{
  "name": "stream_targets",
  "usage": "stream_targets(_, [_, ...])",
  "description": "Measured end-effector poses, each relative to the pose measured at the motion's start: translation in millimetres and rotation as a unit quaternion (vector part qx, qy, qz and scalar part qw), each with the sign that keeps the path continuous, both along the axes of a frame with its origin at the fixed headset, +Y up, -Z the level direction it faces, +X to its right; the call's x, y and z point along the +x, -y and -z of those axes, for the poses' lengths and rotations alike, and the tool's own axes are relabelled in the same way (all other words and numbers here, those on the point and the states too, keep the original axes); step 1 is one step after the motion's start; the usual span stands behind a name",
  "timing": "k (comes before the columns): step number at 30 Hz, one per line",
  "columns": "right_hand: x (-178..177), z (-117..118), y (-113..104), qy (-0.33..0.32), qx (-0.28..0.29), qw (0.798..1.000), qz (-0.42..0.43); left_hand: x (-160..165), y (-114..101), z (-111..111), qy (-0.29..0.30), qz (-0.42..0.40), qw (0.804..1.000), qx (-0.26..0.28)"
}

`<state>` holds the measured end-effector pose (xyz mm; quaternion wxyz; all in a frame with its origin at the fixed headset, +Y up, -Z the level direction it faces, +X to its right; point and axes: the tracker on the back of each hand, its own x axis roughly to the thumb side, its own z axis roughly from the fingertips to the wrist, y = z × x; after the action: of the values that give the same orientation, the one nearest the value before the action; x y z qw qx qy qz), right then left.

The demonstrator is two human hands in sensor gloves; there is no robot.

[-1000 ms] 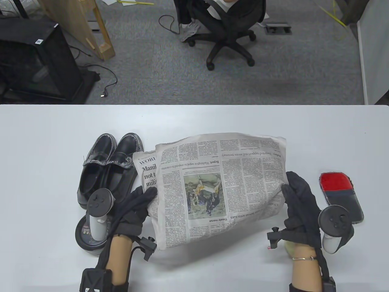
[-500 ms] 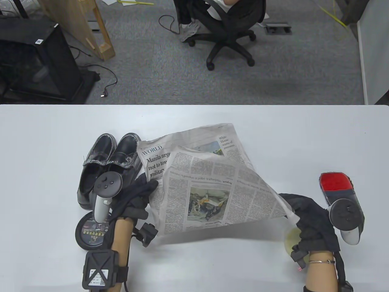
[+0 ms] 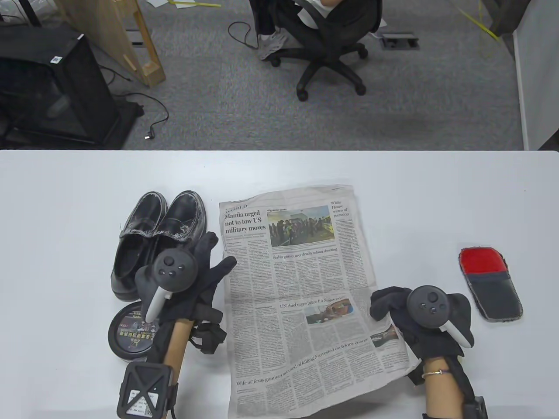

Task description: Dip and apply leather care cream with polishing sponge on shoes

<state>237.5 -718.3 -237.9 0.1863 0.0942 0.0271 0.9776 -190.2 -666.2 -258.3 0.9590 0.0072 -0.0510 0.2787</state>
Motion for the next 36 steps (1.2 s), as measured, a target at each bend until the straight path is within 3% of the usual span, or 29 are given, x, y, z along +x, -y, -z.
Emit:
stream_targets(2, [-8.7,-1.6,1.6,-0.009,0.000,0.999,-0.033,12.5,1.5,-13.1,0.052,0.086,0.995,0.016])
stream_targets(6, [-23.9,-2.4,7.9,-0.013,0.024,0.996,-0.086,45.0,35.2,-28.0,0.208,0.155,0.959,-0.112])
stream_targets(9, [-36.4,-3.3,14.4,-0.042,0.004,0.990,-0.133,63.5,69.7,-27.1,0.267,0.200,0.920,-0.205])
stream_targets(13, [-43.6,-3.7,15.9,-0.055,-0.008,0.978,-0.203,75.2,99.4,-22.1,0.276,0.251,0.891,-0.257])
stream_targets(24, [-14.4,-15.3,-10.4,0.028,0.070,0.985,-0.152,92.4,104.4,-22.9,0.246,0.316,0.890,-0.218])
stream_targets(26, [-17.4,-16.5,-11.9,0.017,0.068,0.989,-0.127,87.9,90.4,-18.1,0.209,0.298,0.914,-0.177])
stream_targets(27, [-19.3,-17.3,-12.8,0.011,0.067,0.991,-0.112,80.9,73.4,-13.6,0.147,0.302,0.935,-0.113])
stream_targets(28, [-21.0,-18.2,-13.6,0.007,0.068,0.992,-0.103,70.6,54.2,-8.0,0.078,0.315,0.944,-0.059])
stream_targets(30, [-22.9,-19.7,-15.3,0.003,0.074,0.992,-0.101,51.9,30.1,2.3,-0.015,0.340,0.940,-0.015])
stream_targets(31, [-23.7,-20.3,-16.1,0.004,0.078,0.992,-0.101,40.1,20.4,9.8,-0.064,0.352,0.934,-0.012])
stream_targets(33, [-24.5,-20.7,-16.5,0.004,0.080,0.992,-0.100,16.3,13.3,25.6,-0.133,0.366,0.919,-0.058])
stream_targets(36, [-25.5,-20.3,-15.8,0.002,0.076,0.992,-0.099,-7.5,26.7,42.1,-0.171,0.369,0.905,-0.127])
